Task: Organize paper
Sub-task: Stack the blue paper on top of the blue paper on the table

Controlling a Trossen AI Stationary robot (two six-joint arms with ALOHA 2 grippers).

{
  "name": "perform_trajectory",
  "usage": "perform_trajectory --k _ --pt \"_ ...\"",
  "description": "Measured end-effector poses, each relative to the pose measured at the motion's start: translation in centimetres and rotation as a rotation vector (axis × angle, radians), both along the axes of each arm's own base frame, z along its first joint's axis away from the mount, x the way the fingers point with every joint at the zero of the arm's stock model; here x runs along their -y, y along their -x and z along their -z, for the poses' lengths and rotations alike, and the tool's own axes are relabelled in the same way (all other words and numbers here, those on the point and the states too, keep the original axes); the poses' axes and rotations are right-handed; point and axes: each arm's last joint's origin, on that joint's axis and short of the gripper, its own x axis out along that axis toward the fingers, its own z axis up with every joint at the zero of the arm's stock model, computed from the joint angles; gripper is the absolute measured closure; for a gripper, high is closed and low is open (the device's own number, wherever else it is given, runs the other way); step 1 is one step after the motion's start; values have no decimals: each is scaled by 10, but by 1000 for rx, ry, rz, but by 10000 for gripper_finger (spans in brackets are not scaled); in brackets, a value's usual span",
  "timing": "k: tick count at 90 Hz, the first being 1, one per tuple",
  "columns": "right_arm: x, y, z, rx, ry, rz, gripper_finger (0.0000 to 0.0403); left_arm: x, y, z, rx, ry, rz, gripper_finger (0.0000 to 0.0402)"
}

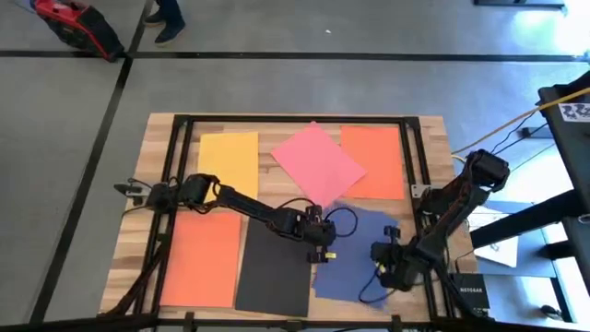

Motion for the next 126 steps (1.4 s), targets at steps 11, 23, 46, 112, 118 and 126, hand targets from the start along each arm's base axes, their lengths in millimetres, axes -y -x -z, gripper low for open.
perform_trajectory --k 11,23,46,112,118,126 --pt "21 -3 0 18 6 32 403 1 1 2 2 6 -6 402" --pt "41 -3 2 23 7 84 403 1 3 5 -8 10 -14 402" --pt "55 -16 1 43 3 67 403 4 5 5 -15 11 -15 402" --pt "39 -19 -2 10 -234 18 403 6 7 6 -35 16 -19 402" --pt "34 -15 -2 11 -238 12 403 7 7 6 -35 16 -19 402" --pt "30 -10 -2 16 -227 14 403 7 7 6 -33 17 -19 402"
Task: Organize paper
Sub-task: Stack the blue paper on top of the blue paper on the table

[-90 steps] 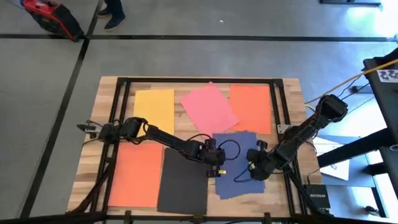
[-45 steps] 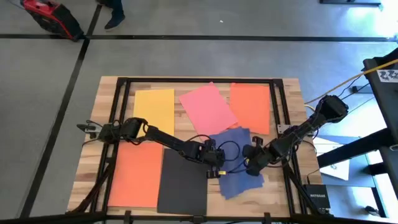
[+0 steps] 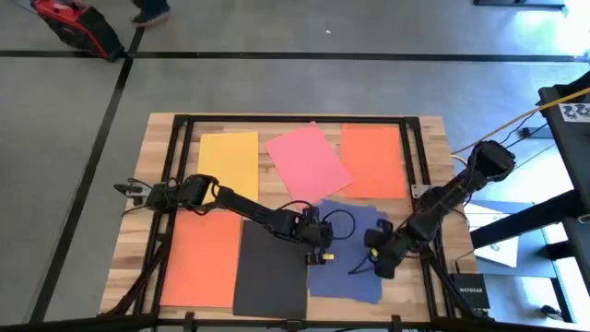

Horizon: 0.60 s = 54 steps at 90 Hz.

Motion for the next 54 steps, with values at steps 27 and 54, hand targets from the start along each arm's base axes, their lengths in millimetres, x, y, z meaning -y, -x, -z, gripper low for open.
perform_trajectory --k 27,54 --pt "-11 7 -7 -7 -12 -9 403 5 -2 -11 -8 -39 64 402" --pt "-16 21 -24 -127 123 31 403 -3 15 -34 -115 -152 -8 402"
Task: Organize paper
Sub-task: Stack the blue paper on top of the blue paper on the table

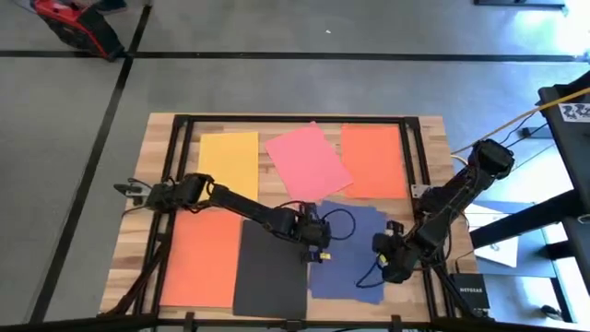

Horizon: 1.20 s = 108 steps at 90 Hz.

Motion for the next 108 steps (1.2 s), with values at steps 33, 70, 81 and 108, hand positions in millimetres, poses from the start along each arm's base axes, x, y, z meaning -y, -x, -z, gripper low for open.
perform_trajectory --k 33,70,81,108 --pt "23 20 16 -72 175 223 403 -30 13 19 -115 -22 -123 402" --pt "32 25 29 -22 197 319 403 -43 2 24 -14 15 -119 402" --pt "33 25 29 -10 202 322 403 -45 -2 24 26 16 -110 402" --pt "32 24 29 15 202 339 403 -45 -2 28 19 12 -115 402"
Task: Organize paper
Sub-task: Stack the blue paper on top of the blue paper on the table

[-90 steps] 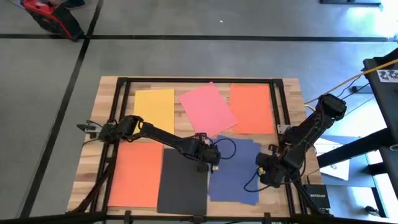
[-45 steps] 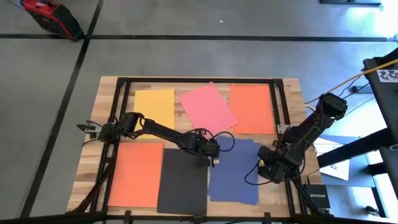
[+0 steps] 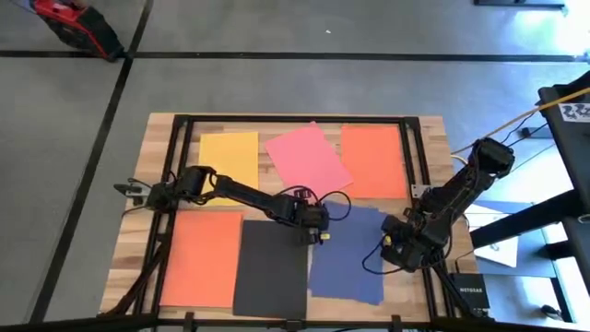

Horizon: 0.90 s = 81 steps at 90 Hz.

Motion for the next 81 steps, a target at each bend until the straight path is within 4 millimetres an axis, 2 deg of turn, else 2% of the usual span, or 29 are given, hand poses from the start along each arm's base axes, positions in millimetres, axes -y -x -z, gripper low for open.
perform_trajectory --k 24,57,81 --pt "0 0 0 -1 0 1 403 12 4 -33 68 3 -8 402" --pt "-1 -1 0 17 -5 0 403 -14 12 -8 -17 18 -129 402" --pt "1 0 4 49 -15 50 403 -17 13 0 -2 34 -131 402"
